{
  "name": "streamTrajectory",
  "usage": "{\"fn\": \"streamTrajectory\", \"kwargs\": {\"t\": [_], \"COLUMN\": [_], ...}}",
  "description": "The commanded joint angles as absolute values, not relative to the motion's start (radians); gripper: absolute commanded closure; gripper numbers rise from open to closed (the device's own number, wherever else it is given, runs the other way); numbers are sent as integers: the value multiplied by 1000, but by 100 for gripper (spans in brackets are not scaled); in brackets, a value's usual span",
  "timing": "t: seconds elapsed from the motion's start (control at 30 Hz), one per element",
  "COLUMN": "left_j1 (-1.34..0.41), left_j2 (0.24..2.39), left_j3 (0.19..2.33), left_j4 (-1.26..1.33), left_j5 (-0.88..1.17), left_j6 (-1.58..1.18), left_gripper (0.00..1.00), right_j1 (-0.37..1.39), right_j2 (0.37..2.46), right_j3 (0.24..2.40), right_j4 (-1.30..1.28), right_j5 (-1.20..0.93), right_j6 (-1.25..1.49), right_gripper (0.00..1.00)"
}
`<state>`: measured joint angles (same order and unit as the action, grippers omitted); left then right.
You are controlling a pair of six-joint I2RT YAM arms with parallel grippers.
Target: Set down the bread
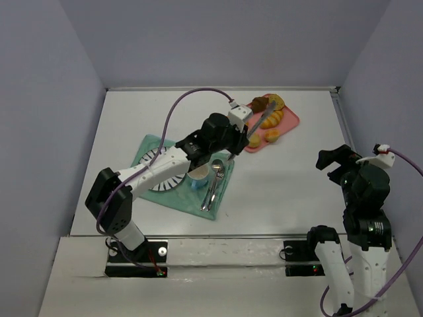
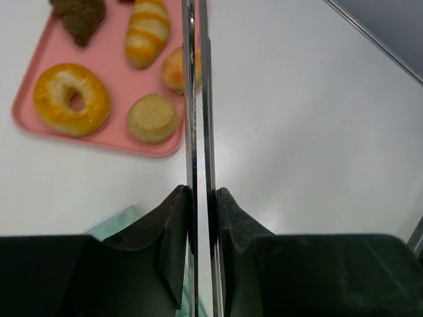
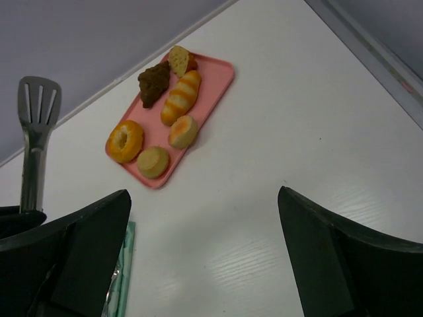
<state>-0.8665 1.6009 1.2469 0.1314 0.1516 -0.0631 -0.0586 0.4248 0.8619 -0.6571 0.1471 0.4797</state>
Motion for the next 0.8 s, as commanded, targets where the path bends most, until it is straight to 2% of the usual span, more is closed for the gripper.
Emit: {"fn": "streamTrajectory", "kwargs": {"t": [0.0, 0.07, 0.17, 0.2, 0.23, 0.33, 0.77], "left_j1": [-808, -795, -787, -785, -782, -761, -672], "left_j2": [1500, 1511, 1529, 1545, 1552, 1591, 1740], "left_j3": [1279, 1316, 1359, 1368, 1377, 1411, 1522], "left_j4": [7, -78, -127, -150, -159, -196, -261], "left_j5": [13, -52, -75, -83, -92, -132, 1], "left_j6": [-218, -229, -236, -239, -241, -261, -268], "left_gripper": [87, 83, 82, 79, 71, 64, 54], "right_j1": [-61, -61, -61, -61, -61, -61, -61], "right_j2": [431, 440, 454, 459, 460, 474, 506], "right_j3": [850, 851, 851, 850, 850, 848, 845], "right_j4": [-600, -598, -600, -598, -597, -598, -581], "right_j5": [189, 187, 189, 187, 187, 179, 169], "right_j6": [495, 497, 500, 502, 502, 500, 503], "right_gripper": [2, 3, 3, 3, 3, 3, 3]}}
